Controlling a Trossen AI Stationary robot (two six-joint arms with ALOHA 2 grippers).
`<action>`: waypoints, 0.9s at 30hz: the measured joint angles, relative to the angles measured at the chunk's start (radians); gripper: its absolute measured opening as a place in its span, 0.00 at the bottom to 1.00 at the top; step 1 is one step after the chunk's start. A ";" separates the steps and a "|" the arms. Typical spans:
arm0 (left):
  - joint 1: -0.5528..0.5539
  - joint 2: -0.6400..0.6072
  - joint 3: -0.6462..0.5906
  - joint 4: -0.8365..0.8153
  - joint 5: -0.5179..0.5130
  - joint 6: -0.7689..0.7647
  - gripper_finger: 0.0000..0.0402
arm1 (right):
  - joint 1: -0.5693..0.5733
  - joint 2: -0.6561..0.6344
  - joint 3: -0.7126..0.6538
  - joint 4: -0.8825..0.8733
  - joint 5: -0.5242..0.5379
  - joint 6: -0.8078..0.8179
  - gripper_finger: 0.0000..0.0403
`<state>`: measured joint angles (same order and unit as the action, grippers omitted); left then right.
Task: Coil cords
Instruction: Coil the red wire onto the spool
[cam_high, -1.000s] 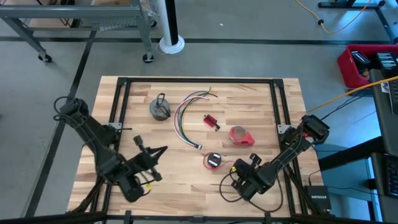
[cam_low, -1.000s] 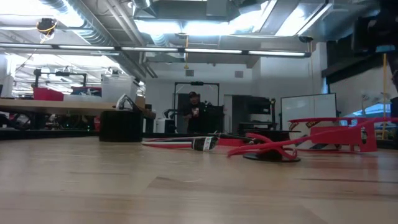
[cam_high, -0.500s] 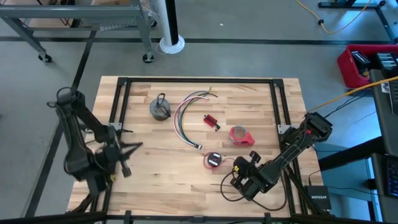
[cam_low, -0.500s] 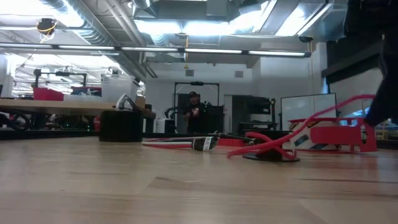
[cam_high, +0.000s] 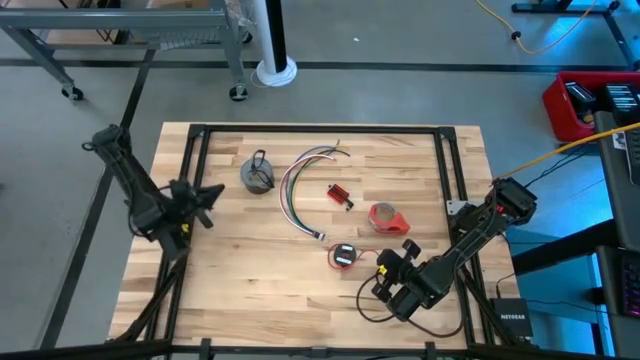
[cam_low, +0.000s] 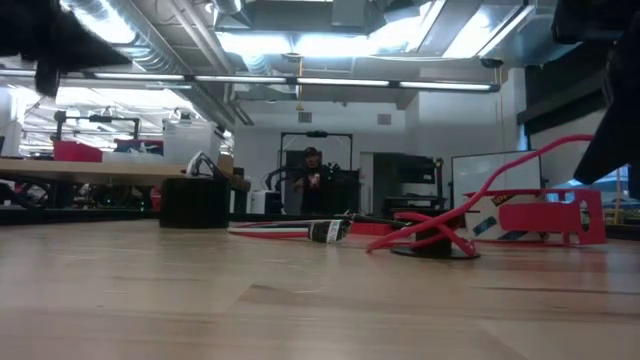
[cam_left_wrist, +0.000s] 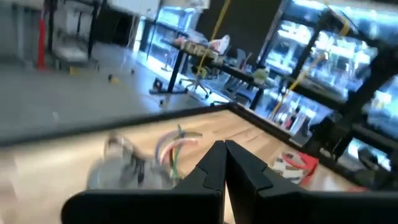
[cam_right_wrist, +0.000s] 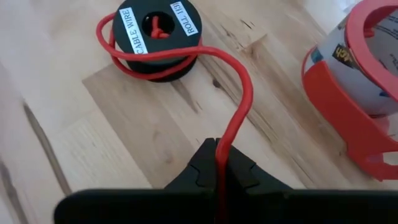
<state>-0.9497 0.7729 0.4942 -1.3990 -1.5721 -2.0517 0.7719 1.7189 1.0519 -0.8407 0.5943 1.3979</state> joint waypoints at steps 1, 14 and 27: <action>0.003 -0.016 -0.051 0.071 0.002 -0.009 0.00 | 0.000 -0.001 0.000 0.000 -0.001 -0.006 0.00; 0.068 0.098 -0.220 1.106 0.086 0.677 0.00 | 0.000 -0.023 -0.052 0.119 -0.063 -0.019 0.00; 0.528 0.335 -0.219 2.082 0.862 1.923 0.00 | 0.000 -0.034 -0.147 0.343 -0.096 -0.118 0.00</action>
<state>-0.4220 1.1083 0.2757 0.6834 -0.7097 -0.1287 0.7719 1.6852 0.9051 -0.4976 0.4987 1.2796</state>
